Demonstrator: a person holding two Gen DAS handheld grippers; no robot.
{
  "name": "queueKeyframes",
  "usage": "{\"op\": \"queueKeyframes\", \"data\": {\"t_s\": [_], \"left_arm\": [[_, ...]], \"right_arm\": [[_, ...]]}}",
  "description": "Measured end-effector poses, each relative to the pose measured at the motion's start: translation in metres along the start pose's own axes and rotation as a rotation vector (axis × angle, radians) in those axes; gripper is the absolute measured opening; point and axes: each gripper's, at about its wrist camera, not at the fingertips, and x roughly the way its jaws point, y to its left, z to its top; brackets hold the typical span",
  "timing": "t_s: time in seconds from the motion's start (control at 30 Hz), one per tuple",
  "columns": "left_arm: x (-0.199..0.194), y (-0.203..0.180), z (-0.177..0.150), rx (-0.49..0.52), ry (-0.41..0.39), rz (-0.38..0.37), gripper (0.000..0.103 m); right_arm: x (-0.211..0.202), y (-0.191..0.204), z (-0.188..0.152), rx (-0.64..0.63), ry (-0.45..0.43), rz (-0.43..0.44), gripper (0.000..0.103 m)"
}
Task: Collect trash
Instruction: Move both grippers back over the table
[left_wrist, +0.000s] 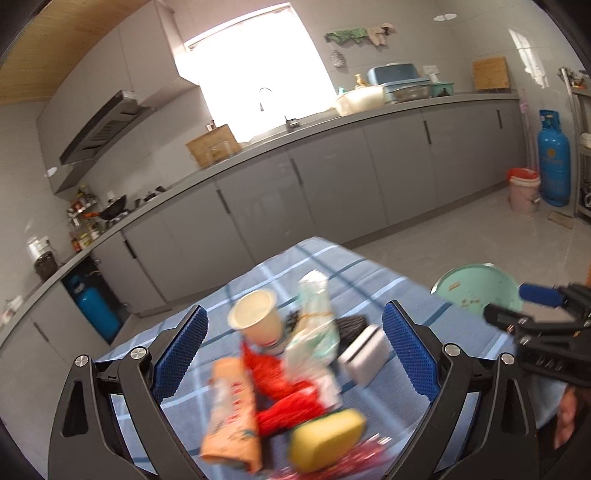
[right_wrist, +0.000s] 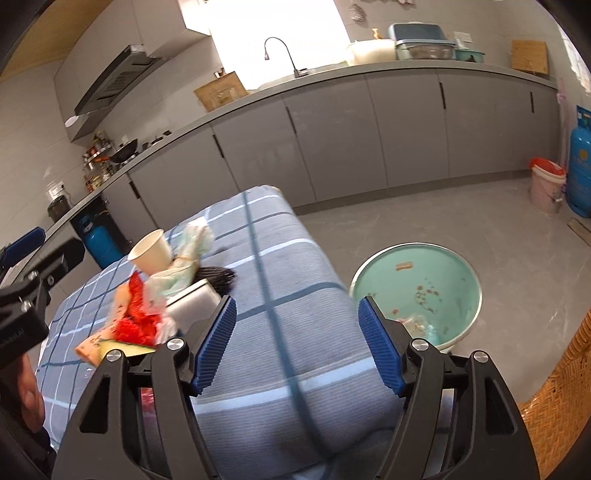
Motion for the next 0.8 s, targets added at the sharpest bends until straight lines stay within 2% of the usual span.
{"op": "queueKeyframes", "data": {"t_s": [0.2, 0.33, 0.57, 0.8], "left_arm": [[-0.003, 0.060, -0.056, -0.045, 0.088, 0.134, 0.094], [0.008, 0.096, -0.096, -0.110, 0.196, 0.193, 0.094], [0.016, 0.106, -0.123, -0.174, 0.252, 0.142, 0.094], [0.031, 0.101, -0.142, -0.200, 0.284, 0.105, 0.094]], "right_arm": [[-0.008, 0.047, -0.016, -0.053, -0.019, 0.015, 0.078], [-0.008, 0.079, -0.027, -0.120, -0.020, 0.034, 0.082], [-0.009, 0.114, -0.036, -0.211, -0.014, 0.055, 0.086], [-0.004, 0.121, -0.041, -0.230, -0.003, 0.052, 0.089]]}}
